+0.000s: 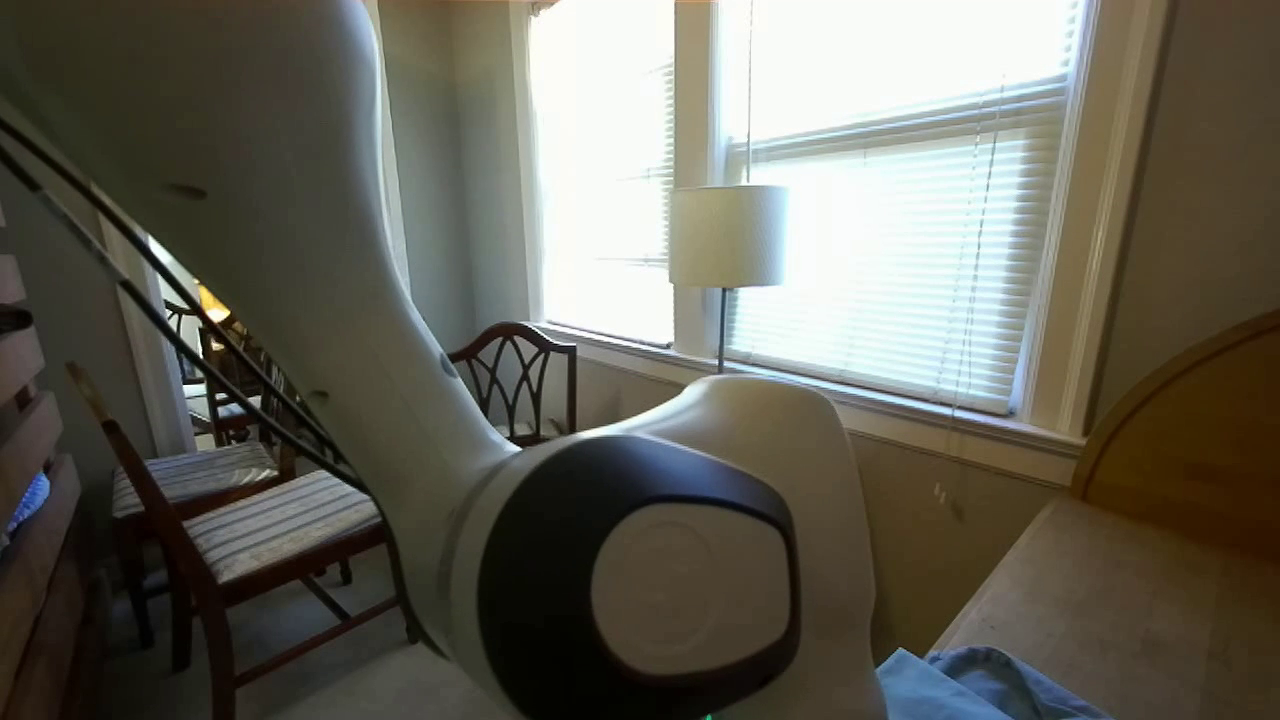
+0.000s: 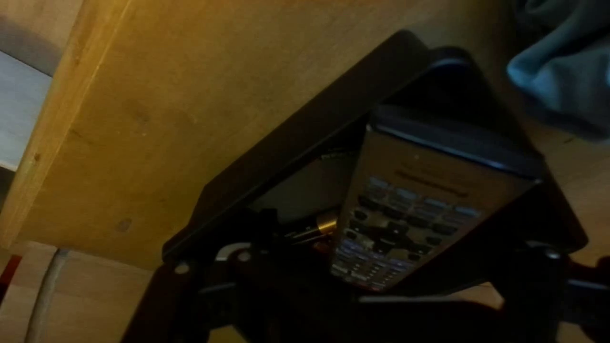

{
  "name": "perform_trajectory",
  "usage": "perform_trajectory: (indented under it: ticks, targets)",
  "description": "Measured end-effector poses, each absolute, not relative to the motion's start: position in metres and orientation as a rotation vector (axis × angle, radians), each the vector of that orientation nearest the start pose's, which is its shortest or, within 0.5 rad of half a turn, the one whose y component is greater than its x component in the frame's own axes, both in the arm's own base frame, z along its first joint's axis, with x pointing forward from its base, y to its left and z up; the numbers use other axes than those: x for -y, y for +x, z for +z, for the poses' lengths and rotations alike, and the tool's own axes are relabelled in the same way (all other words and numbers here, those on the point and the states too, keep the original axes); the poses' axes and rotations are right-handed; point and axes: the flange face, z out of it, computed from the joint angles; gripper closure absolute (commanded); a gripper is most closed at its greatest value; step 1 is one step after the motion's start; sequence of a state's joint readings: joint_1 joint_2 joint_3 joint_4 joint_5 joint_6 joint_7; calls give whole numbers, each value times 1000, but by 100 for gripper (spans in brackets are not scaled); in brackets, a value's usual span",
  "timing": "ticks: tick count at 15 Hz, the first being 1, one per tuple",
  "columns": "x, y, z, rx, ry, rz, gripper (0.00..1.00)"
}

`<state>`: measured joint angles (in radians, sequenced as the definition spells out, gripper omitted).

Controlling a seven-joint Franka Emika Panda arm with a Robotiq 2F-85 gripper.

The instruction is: Pick up the remote and put it in the open drawer

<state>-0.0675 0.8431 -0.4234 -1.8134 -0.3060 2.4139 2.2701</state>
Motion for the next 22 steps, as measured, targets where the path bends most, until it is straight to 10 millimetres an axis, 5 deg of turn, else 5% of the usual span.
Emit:
perform_trajectory:
  ticks: [2, 8, 16, 22]
  targets:
    - [289, 548, 91, -3344, -1292, -486, 26]
    - [295, 557, 88, -3338, -1288, -517, 70]
    - [296, 564, 99, -3347, -1267, -524, 71]
    - [282, 580, 150, -3277, -1430, -484, 71]
